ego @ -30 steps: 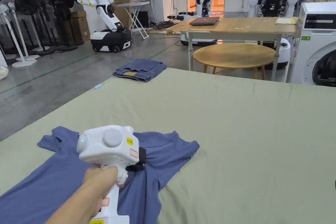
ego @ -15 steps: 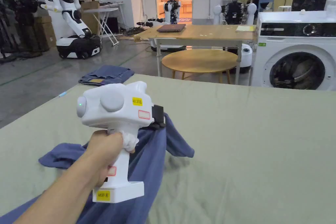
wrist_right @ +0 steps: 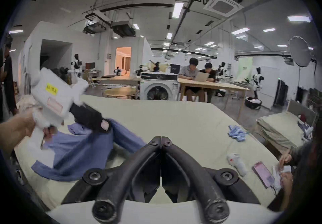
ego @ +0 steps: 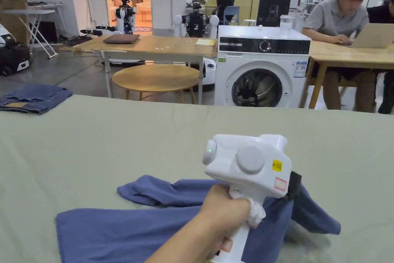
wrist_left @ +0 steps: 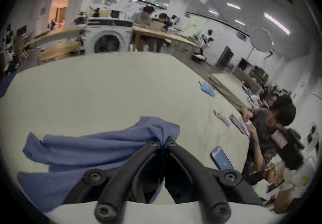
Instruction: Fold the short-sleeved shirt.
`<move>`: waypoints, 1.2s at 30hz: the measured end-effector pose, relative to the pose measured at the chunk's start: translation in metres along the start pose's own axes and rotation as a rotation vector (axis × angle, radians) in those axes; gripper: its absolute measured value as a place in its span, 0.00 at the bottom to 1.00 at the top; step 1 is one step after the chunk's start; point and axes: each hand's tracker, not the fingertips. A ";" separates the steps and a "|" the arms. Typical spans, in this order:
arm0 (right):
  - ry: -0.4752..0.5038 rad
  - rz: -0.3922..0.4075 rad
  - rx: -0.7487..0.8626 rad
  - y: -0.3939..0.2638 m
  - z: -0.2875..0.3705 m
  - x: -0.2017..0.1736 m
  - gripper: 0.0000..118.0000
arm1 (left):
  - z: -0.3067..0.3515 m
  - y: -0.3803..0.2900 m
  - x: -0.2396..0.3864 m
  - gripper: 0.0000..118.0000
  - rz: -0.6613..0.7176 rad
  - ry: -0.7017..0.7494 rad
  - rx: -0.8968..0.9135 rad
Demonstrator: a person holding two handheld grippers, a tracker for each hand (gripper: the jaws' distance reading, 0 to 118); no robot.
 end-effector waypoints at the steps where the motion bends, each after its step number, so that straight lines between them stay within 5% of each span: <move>1: -0.031 -0.003 0.000 -0.002 0.007 0.007 0.00 | -0.015 -0.009 0.008 0.00 -0.008 -0.013 -0.030; 5: -0.087 -0.009 0.000 -0.008 0.029 0.022 0.00 | -0.051 -0.038 0.023 0.01 -0.005 0.013 -0.059; 9: -0.071 -0.015 0.005 -0.007 0.035 0.022 0.00 | -0.029 -0.044 0.005 0.62 0.134 0.059 0.024; 19: 0.062 0.009 0.027 -0.003 0.007 -0.015 0.00 | 0.190 -0.101 -0.045 0.59 0.116 0.438 0.448; 20: 0.078 0.004 0.029 -0.003 0.005 -0.019 0.00 | 0.215 -0.119 -0.050 0.51 0.141 0.479 0.492; 22: 0.100 -0.003 0.029 -0.004 0.001 -0.025 0.00 | 0.249 -0.150 -0.057 0.10 0.181 0.597 0.542; 23: 0.109 -0.001 0.029 -0.005 -0.001 -0.029 0.00 | 0.261 -0.166 -0.059 0.00 0.198 0.653 0.563; 30: 0.145 0.000 0.018 -0.005 -0.008 -0.045 0.00 | 0.298 -0.224 -0.075 0.00 0.271 0.710 0.560; 36: 0.154 0.053 0.001 -0.004 -0.012 -0.053 0.00 | 0.270 -0.175 -0.137 0.00 0.339 0.664 0.343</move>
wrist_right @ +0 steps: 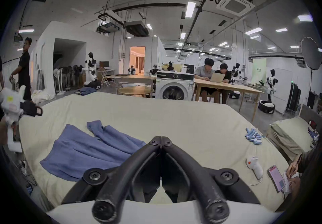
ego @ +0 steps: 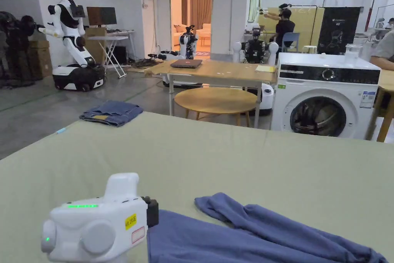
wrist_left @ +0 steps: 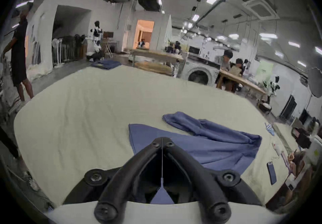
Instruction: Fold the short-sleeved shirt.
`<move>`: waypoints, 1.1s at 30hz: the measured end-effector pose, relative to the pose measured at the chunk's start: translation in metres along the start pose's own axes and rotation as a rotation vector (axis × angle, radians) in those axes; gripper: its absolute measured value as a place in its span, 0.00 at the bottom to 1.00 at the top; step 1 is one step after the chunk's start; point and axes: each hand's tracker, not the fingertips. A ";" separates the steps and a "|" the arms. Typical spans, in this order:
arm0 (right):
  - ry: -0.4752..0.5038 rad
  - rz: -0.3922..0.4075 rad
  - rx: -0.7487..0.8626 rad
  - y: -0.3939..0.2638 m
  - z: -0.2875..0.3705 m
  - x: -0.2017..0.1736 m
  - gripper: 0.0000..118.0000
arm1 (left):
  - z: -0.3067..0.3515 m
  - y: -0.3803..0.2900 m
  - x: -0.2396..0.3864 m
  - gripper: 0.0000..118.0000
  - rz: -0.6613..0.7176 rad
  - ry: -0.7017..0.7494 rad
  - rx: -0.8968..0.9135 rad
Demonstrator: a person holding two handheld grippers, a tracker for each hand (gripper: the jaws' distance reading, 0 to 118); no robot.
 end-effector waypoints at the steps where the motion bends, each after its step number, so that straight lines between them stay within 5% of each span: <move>1: -0.004 0.010 -0.004 0.000 -0.001 0.000 0.00 | -0.014 0.010 0.000 0.09 -0.011 0.017 -0.002; 5: -0.023 0.026 -0.031 -0.001 -0.009 0.007 0.00 | -0.102 0.053 -0.010 0.80 0.015 0.031 -0.221; 6: -0.028 0.032 -0.040 -0.002 -0.011 0.008 0.00 | -0.126 0.058 -0.015 0.86 0.041 0.041 -0.279; 15: -0.043 0.049 -0.122 -0.017 -0.027 0.015 0.00 | -0.238 0.044 -0.038 0.86 0.140 0.173 -0.578; 17: -0.047 0.055 -0.122 -0.017 -0.029 0.015 0.00 | -0.238 0.039 -0.035 0.81 0.098 0.144 -0.568; 19: -0.049 0.052 -0.118 -0.015 -0.032 0.016 0.00 | -0.229 0.037 -0.025 0.45 0.002 0.216 -0.540; 21: -0.051 0.040 -0.114 -0.012 -0.036 0.017 0.00 | -0.224 0.039 -0.023 0.02 0.044 0.124 -0.541; 27: -0.010 -0.006 -0.183 -0.006 -0.072 0.026 0.00 | -0.206 0.038 -0.010 0.00 0.044 0.105 -0.513; 29: 0.085 -0.024 -0.291 0.001 -0.101 0.027 0.03 | -0.202 0.037 -0.012 0.00 0.048 0.089 -0.508; 32: 0.194 -0.118 -0.478 0.005 -0.150 0.028 0.76 | -0.193 0.035 -0.015 0.00 0.040 0.067 -0.498; 33: 0.209 -0.137 -0.531 0.003 -0.164 0.028 0.89 | -0.191 0.034 -0.016 0.00 0.040 0.058 -0.495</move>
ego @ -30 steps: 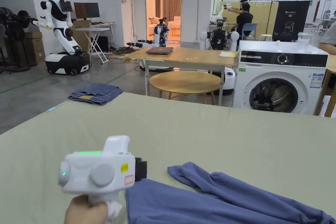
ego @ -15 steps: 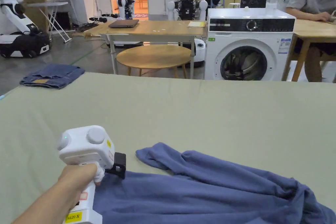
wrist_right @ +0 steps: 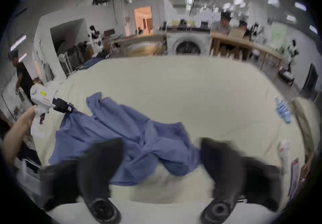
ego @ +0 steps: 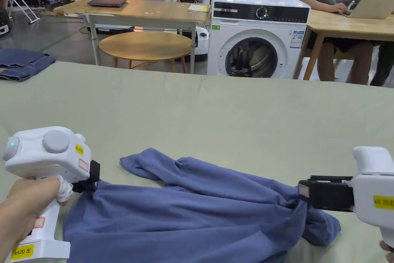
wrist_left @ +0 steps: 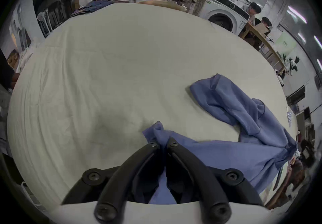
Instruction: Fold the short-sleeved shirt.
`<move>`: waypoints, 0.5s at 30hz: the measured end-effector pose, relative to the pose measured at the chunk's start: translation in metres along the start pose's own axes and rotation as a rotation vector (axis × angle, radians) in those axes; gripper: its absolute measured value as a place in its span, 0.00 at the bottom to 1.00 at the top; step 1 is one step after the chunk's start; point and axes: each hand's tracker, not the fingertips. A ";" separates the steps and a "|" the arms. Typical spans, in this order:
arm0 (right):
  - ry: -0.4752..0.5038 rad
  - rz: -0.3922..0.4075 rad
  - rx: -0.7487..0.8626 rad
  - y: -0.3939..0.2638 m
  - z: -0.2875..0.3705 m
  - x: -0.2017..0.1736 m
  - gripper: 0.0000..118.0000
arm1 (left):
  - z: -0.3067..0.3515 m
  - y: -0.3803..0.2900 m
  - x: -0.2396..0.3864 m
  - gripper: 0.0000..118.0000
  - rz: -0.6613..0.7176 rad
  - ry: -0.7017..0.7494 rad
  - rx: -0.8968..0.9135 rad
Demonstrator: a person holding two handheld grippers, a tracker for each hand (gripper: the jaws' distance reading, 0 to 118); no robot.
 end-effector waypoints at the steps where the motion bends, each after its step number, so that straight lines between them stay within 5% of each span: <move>1: -0.012 -0.015 -0.022 0.004 -0.009 -0.002 0.89 | 0.001 -0.002 -0.001 0.00 -0.002 -0.007 0.001; 5: 0.027 -0.065 -0.100 0.017 -0.036 -0.006 0.89 | 0.000 -0.005 -0.006 0.00 -0.001 -0.028 -0.006; 10: -0.102 -0.100 -0.350 0.020 -0.076 -0.008 0.88 | -0.013 -0.003 -0.013 0.00 -0.009 -0.038 -0.006; 11: -0.122 -0.096 -0.361 0.020 -0.077 -0.008 0.79 | -0.013 -0.003 -0.014 0.00 -0.008 -0.041 -0.002; 13: -0.083 -0.136 -0.300 0.018 -0.072 -0.007 0.09 | -0.010 -0.004 -0.017 0.00 0.004 -0.059 0.020; 15: -0.104 -0.129 -0.225 0.017 -0.065 -0.012 0.08 | -0.003 -0.003 -0.015 0.00 0.010 -0.086 0.066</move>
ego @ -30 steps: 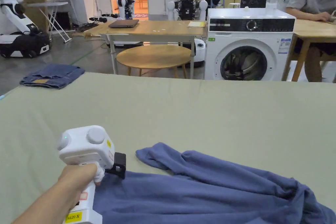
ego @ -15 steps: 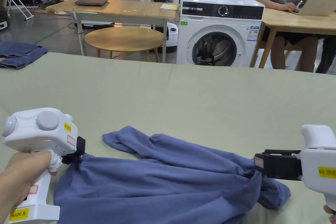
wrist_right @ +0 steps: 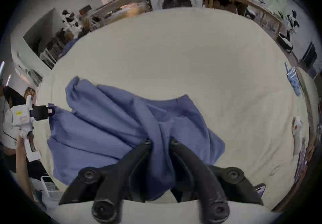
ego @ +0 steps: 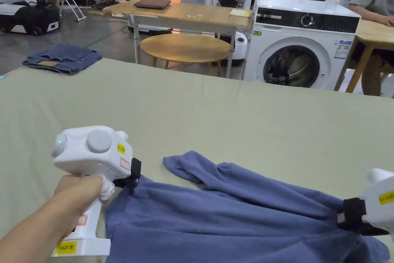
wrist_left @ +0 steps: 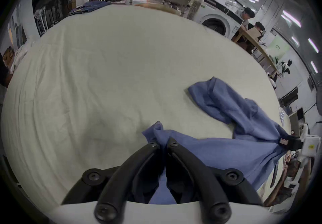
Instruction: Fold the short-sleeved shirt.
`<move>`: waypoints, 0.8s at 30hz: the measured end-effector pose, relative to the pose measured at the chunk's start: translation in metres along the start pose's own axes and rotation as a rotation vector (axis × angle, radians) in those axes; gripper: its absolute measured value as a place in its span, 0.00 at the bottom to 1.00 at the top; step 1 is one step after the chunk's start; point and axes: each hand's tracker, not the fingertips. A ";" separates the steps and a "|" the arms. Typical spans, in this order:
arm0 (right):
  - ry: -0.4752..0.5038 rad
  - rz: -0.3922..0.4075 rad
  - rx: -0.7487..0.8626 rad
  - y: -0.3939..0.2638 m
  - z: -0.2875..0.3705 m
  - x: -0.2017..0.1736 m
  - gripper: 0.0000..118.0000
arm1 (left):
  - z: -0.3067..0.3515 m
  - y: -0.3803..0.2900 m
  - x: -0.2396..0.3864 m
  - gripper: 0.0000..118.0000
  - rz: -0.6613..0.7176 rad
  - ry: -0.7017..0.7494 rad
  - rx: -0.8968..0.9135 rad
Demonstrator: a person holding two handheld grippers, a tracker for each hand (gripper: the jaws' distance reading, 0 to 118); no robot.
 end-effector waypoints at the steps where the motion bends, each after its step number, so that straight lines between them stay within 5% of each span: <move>1: 0.010 0.036 0.032 -0.001 0.004 -0.002 0.08 | 0.008 0.001 0.000 0.00 -0.011 -0.011 0.038; 16: 0.149 0.101 0.518 0.033 0.105 -0.022 0.08 | 0.156 0.064 0.032 0.00 -0.080 -0.124 0.474; 24: 0.142 0.113 0.673 0.088 0.152 -0.026 0.08 | 0.223 0.106 0.047 0.00 -0.110 -0.155 0.642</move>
